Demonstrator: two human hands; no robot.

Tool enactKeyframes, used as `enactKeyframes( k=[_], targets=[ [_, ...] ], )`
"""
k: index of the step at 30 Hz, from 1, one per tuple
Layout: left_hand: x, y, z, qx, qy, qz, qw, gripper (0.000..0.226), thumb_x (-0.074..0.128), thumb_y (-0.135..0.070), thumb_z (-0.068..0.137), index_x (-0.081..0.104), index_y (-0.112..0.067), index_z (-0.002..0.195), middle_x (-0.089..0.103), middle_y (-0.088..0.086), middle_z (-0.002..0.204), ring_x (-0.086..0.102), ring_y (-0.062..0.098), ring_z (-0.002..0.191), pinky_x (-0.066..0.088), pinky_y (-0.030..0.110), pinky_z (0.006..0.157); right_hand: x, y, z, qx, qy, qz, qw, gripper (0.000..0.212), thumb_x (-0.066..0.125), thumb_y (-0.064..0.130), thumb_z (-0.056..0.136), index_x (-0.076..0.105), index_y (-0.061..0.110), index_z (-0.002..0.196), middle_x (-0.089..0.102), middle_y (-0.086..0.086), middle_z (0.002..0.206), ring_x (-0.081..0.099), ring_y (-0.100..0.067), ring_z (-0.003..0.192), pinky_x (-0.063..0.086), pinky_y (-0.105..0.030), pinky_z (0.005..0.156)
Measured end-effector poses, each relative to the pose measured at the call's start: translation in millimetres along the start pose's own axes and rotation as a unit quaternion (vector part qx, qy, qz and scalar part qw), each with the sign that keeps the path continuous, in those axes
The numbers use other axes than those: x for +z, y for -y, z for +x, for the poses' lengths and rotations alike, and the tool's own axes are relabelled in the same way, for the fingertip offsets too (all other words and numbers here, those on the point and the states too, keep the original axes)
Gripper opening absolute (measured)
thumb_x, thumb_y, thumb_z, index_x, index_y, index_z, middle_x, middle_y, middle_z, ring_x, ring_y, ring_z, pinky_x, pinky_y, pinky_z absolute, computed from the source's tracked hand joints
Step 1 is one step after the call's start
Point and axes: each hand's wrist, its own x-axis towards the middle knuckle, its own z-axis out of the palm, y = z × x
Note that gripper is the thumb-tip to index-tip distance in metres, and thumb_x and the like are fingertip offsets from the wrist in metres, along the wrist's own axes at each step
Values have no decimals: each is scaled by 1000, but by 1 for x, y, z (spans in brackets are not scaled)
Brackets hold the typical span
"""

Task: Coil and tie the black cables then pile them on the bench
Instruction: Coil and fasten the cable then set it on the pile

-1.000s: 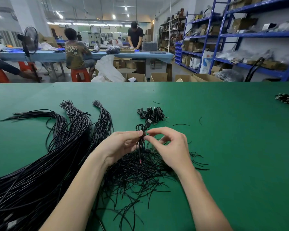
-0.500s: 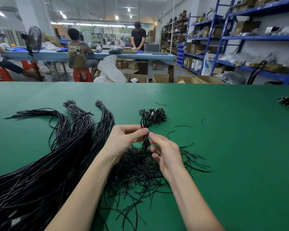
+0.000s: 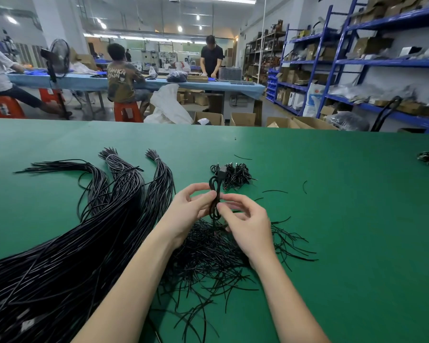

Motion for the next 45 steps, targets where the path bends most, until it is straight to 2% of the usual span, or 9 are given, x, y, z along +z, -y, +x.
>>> enactKeyframes(
  k=[6, 17, 23, 27, 30, 35, 39, 41, 45],
  targets=[
    [-5, 0, -1, -28, 37, -27, 999, 42, 79, -6, 74, 67, -4, 115, 74, 12, 94, 71, 17, 87, 55, 19, 79, -5, -1, 1, 44, 19, 60, 997, 9, 79, 15, 88, 76, 18, 96, 78, 1, 84, 71, -8, 68, 58, -24, 60],
    [-5, 1, 3, -20, -20, -9, 1000, 23, 72, 2, 86, 69, -1, 109, 73, 7, 90, 72, 12, 78, 57, 19, 72, -6, 2, 0, 89, 30, 138, 986, 12, 79, 10, 88, 76, 11, 100, 78, -7, 84, 72, -12, 70, 59, -23, 64],
    [-2, 1, 4, -2, -43, -54, 998, 25, 73, -1, 87, 67, -1, 111, 74, 12, 97, 72, 20, 85, 59, 22, 81, 4, 2, 0, 63, 53, 87, 993, 29, 79, 8, 88, 68, 14, 114, 78, -9, 89, 75, -21, 73, 62, -29, 67],
    [-4, -1, 3, 20, -53, -18, 998, 28, 71, -3, 90, 66, -5, 117, 74, 13, 102, 71, 21, 96, 59, 23, 87, 10, 1, 13, 73, 34, 107, 991, 23, 77, 7, 90, 68, 14, 109, 78, -9, 80, 73, -14, 70, 58, -22, 63],
    [-14, -4, 4, 42, -83, 93, 991, 29, 71, -12, 92, 65, -11, 120, 71, 7, 101, 70, 18, 94, 59, 23, 85, 19, 1, 42, 93, 10, 85, 992, 27, 79, 11, 88, 68, 14, 112, 78, -6, 86, 72, -9, 63, 55, -20, 55],
    [-24, -5, 6, 23, -78, 131, 988, 20, 71, -19, 93, 70, -14, 113, 72, 4, 98, 71, 14, 87, 60, 24, 81, 44, 1, 111, 142, -36, 80, 986, 35, 78, 6, 88, 64, 5, 121, 74, -11, 91, 68, -12, 53, 54, -20, 49],
    [-25, -4, 6, 12, -72, 140, 988, 13, 71, -18, 93, 71, -14, 105, 70, 4, 92, 69, 13, 82, 58, 23, 75, 61, -13, 147, 196, -60, 66, 977, 56, 76, 0, 88, 52, 3, 138, 65, -22, 120, 75, -26, 75, 64, -33, 67],
    [-26, -4, 6, 8, -69, 149, 986, 11, 71, -18, 93, 72, -14, 104, 71, 5, 92, 68, 12, 82, 58, 21, 72, 67, -23, 152, 220, -72, 42, 972, 61, 76, -1, 85, 50, 7, 140, 63, -16, 113, 77, -30, 82, 64, -42, 81],
    [-28, -6, 7, 4, -69, 149, 986, 12, 70, -18, 93, 72, -13, 104, 70, 4, 94, 68, 12, 81, 57, 19, 71, 67, -32, 151, 212, -92, 10, 973, 56, 72, 0, 83, 54, 11, 135, 53, -3, 94, 76, -23, 74, 64, -40, 83]
  ],
)
